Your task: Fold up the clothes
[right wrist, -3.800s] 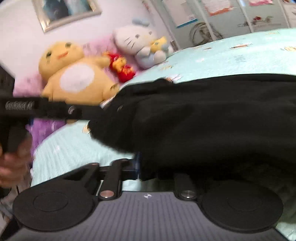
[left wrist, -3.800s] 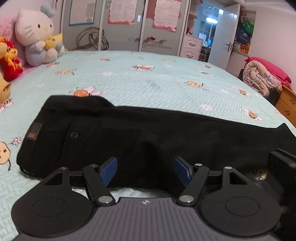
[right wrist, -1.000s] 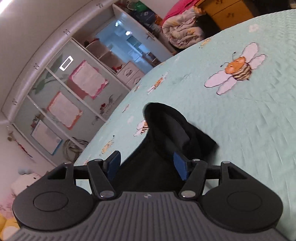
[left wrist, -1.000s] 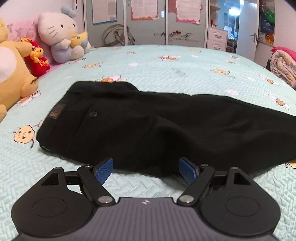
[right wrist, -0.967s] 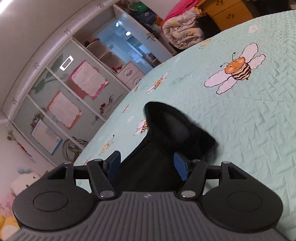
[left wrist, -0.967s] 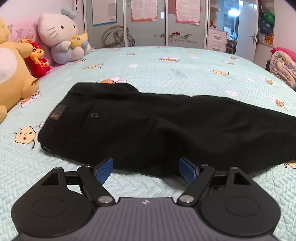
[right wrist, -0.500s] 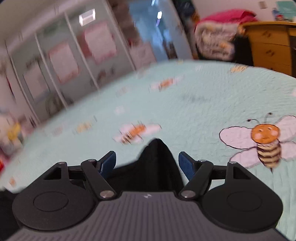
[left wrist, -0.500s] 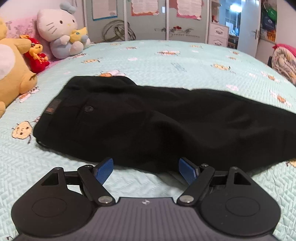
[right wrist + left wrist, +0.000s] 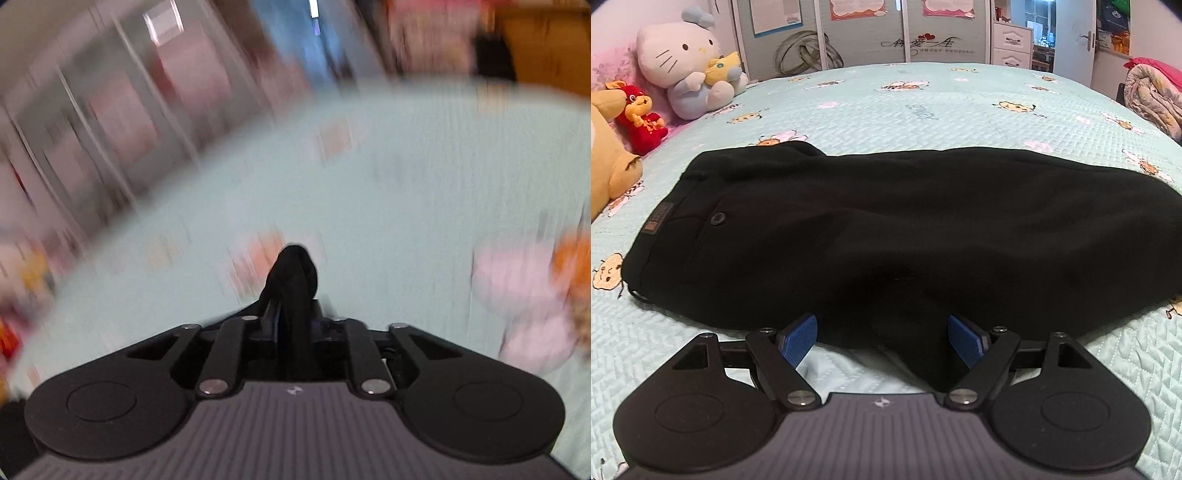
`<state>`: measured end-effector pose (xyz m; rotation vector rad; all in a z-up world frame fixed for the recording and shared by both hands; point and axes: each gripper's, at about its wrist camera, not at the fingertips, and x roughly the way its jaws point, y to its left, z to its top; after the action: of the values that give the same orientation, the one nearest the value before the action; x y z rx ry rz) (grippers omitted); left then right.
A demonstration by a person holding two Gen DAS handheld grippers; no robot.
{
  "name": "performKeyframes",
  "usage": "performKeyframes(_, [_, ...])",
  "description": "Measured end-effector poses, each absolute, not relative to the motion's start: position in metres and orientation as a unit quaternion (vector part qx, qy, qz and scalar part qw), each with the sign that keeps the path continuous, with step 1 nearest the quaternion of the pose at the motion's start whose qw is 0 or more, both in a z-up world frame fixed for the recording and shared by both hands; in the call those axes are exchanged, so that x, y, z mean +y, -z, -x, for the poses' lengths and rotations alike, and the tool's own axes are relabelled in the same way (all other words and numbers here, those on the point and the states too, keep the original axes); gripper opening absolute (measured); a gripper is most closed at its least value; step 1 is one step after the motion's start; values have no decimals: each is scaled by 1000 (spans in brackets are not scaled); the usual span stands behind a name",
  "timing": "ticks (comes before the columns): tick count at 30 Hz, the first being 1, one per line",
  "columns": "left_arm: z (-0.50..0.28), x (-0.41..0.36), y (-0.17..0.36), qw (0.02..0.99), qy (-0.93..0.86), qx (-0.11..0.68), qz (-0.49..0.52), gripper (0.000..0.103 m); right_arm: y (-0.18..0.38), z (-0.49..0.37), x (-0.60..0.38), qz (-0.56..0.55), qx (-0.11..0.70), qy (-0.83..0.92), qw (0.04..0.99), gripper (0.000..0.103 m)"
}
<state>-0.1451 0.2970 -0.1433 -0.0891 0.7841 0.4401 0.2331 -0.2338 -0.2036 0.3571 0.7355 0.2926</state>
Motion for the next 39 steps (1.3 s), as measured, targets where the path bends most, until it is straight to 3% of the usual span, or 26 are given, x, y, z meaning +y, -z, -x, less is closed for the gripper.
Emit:
performKeyframes(2, [149,295,140,902,-207,376,40,82,207,-222,-235,-184,333,-137,915,22])
performKeyframes(5, [155,300,134,904,-208,371,38,82,189,-194,-246,-222,291,-113,924,55])
performKeyframes(11, [173,331,120,907,-240,340,65,82,142,-110,-237,-174,185,-56,965,58])
performKeyframes(15, [181,359,113,904,-273,321,73,82,116,-66,-193,-150,143,-87,974,69])
performKeyframes(31, [235,477,154,861,-364,210,286,82,96,11,222,27,202,-415,887,69])
performKeyframes(39, [273,501,168,840,-410,141,327,83,98,24,438,98,237,-508,822,69])
